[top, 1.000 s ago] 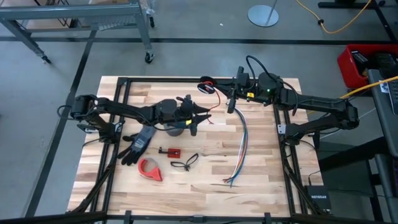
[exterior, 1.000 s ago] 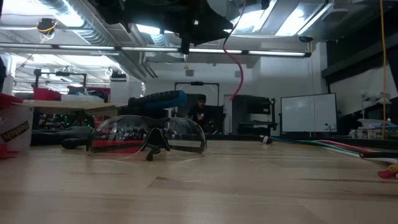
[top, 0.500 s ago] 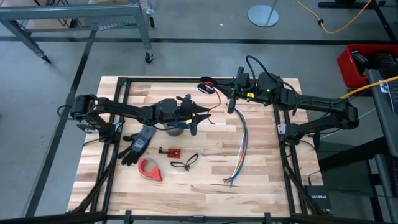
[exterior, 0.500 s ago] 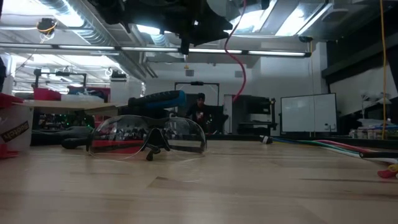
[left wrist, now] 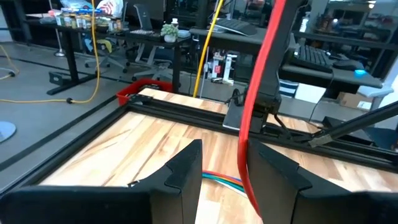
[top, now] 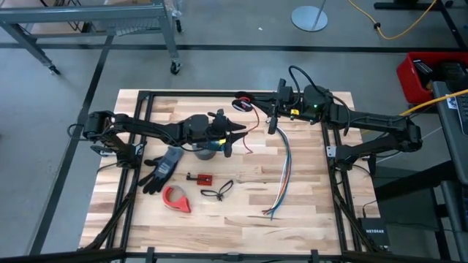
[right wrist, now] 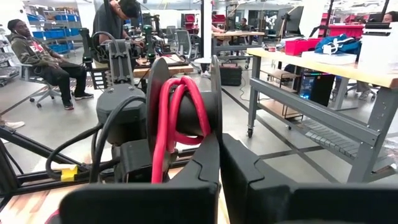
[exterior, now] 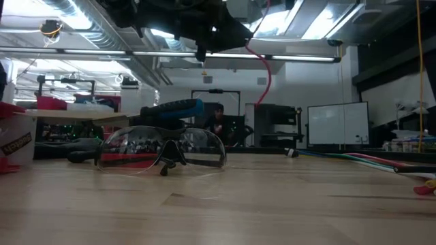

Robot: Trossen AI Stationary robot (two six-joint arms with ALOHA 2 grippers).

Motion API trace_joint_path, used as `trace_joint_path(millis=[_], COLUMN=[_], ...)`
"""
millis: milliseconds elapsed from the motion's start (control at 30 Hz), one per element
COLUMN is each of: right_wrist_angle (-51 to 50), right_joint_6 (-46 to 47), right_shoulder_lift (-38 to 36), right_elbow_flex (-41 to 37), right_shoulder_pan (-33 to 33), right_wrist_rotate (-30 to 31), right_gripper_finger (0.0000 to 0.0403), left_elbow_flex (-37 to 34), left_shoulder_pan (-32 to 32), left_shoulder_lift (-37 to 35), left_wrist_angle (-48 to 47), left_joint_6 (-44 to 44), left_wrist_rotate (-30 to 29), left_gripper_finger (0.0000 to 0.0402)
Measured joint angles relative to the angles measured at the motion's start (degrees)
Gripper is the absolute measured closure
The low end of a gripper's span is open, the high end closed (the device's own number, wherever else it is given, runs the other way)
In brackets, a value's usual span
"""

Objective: Coil cords
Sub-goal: Coil the red wire into the black spool

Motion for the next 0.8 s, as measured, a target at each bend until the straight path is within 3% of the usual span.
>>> trace_joint_path(millis=[800], right_wrist_angle=[2.1], right_joint_6=[0.0], right_shoulder_lift=[0.0], right_elbow_flex=[0.0], right_shoulder_pan=[0.0], right_wrist_rotate=[0.0], right_gripper_finger=[0.0396], left_elbow_flex=[0.0], left_shoulder_pan=[-0.2], left_shoulder_lift=[0.0], left_wrist_angle=[-1.3], left_joint_6=[-1.6], left_wrist_rotate=[0.2], left_gripper_finger=[0.0290])
